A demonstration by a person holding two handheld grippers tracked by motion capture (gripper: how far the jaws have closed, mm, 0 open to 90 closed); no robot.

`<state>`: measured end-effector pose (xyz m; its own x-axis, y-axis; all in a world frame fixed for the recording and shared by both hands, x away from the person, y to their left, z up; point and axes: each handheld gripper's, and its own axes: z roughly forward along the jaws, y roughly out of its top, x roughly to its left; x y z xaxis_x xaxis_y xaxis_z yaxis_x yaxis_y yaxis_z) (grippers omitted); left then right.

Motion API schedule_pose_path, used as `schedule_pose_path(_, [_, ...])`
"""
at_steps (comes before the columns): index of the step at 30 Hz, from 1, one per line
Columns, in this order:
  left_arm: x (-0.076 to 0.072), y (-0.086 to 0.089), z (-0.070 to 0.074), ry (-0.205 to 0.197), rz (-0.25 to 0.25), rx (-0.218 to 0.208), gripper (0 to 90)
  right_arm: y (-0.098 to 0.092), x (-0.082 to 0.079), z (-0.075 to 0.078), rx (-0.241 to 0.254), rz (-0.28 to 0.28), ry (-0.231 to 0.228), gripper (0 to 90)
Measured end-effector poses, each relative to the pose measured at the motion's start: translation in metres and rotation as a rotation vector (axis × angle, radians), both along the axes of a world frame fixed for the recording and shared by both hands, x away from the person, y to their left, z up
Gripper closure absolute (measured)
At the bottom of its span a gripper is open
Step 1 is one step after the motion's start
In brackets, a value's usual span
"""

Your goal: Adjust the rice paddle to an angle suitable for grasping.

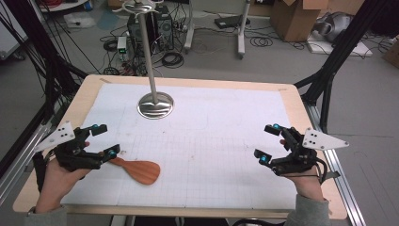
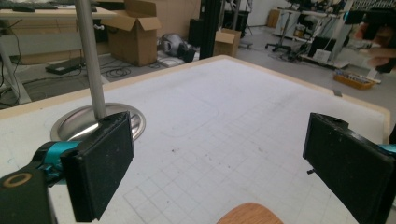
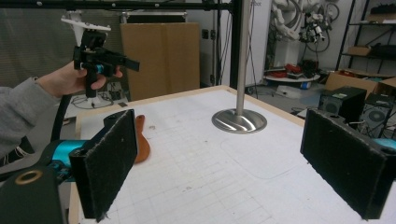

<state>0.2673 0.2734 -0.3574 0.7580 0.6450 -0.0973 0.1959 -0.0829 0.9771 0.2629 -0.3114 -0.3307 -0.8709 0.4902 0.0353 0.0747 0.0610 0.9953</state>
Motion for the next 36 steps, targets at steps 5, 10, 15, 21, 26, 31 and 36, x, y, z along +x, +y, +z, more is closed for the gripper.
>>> schedule_pose_path(5, [0.001,0.001,-0.004,0.002,0.006,0.023,10.5,-0.001,0.001,-0.001,0.004,-0.007,0.01,10.0])
schedule_pose_path(10, [-0.001,0.003,-0.004,-0.006,-0.013,0.038,18.3,0.0,0.002,-0.001,0.007,-0.004,0.012,10.0])
schedule_pose_path(15, [-0.003,0.008,-0.009,0.032,-0.025,0.082,39.9,-0.001,0.005,-0.001,0.017,-0.002,0.012,10.0])
schedule_pose_path(21, [-0.005,0.016,-0.021,0.076,-0.01,0.12,65.1,-0.002,0.008,0.001,0.029,-0.002,0.012,10.0])
schedule_pose_path(26, [-0.004,0.019,-0.032,0.13,-0.009,0.157,82.2,0.001,0.01,0.001,0.029,0.002,0.011,10.0])
schedule_pose_path(31, [-0.003,0.02,-0.041,0.17,-0.026,0.181,89.4,0.003,0.012,0.001,0.024,0.006,0.0,10.0])
schedule_pose_path(36, [-0.002,0.022,-0.053,0.198,-0.01,0.222,89.5,0.004,0.013,0.001,0.022,0.012,0.012,10.0])
